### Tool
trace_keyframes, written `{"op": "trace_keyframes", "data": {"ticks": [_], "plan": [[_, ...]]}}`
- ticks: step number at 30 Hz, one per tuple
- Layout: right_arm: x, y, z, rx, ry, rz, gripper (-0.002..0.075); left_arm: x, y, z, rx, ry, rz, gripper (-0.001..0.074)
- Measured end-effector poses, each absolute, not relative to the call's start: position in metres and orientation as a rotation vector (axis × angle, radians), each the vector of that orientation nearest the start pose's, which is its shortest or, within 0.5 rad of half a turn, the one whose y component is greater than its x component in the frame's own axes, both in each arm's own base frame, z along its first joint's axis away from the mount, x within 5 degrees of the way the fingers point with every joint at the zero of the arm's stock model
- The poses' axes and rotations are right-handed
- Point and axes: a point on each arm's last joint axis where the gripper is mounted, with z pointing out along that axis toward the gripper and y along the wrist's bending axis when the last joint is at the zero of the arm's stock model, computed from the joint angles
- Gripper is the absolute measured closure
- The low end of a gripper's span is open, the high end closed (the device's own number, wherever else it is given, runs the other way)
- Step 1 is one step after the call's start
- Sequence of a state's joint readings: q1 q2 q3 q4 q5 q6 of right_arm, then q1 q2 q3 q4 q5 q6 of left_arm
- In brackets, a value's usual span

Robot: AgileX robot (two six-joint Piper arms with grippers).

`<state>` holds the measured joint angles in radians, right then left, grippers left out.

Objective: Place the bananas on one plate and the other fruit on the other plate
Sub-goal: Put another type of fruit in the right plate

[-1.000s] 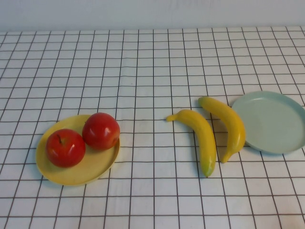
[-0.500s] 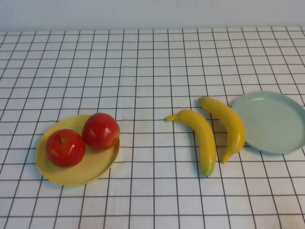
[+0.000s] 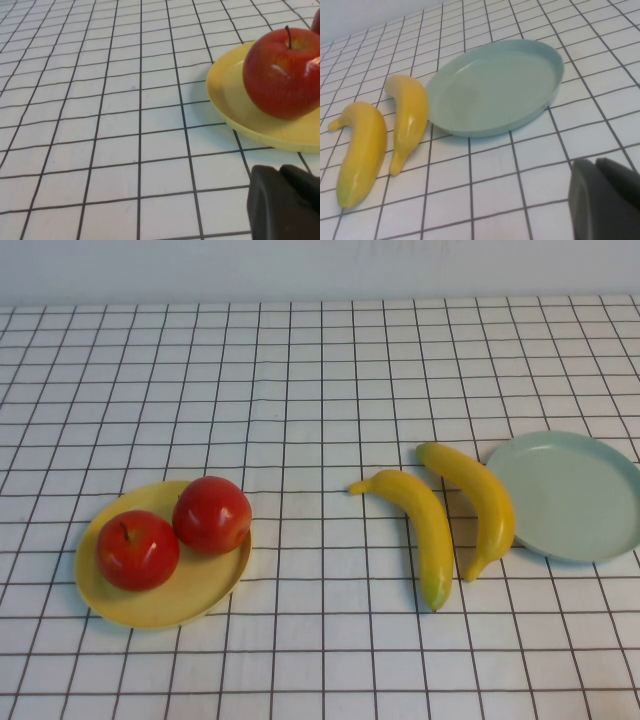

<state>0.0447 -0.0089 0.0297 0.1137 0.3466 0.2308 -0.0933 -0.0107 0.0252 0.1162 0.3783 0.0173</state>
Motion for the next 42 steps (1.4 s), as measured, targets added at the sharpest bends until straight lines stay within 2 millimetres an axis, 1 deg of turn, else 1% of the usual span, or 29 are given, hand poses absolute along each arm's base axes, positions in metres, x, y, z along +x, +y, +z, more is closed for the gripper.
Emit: {"op": "trace_keyframes", "data": {"ticks": [7,9,12,17,18,20,25,34,40,42], "plan": [[0.053,0.006,0.173,0.247,1.843,0.304,0.0742,0.053,-0.001,0.171,0.175,1.866,0.062,0.0735],[0.053,0.007,0.173,0.277,1.833,0.351,0.0742,0.053,-0.001,0.171,0.175,1.866,0.062,0.0735],[0.054,0.012,0.178,0.407,1.778,0.543,0.0742,0.053,-0.001,0.171,0.175,1.866,0.062,0.0735],[0.053,0.021,0.187,0.717,1.644,0.979,0.0742,0.053,-0.001,0.171,0.175,1.866,0.062,0.0735],[0.053,0.022,0.188,0.759,1.621,1.038,0.0742,0.053,-0.001,0.171,0.175,1.866,0.062,0.0735],[0.053,0.023,0.190,0.807,1.589,1.101,0.0742,0.053,-0.001,0.171,0.175,1.866,0.062,0.0735],[0.053,0.023,0.191,0.835,1.570,1.137,0.0742,0.053,-0.001,0.171,0.175,1.866,0.062,0.0735],[0.054,0.021,0.192,0.846,1.541,1.130,0.0742,0.053,-0.001,0.171,0.177,1.866,0.063,0.0735],[0.053,0.024,0.190,0.764,1.610,1.086,0.0742,0.053,-0.001,0.171,0.177,1.866,0.063,0.0735],[0.052,0.025,0.197,0.682,1.624,1.048,0.0742,0.053,-0.001,0.171,0.177,1.866,0.063,0.0735]]}}
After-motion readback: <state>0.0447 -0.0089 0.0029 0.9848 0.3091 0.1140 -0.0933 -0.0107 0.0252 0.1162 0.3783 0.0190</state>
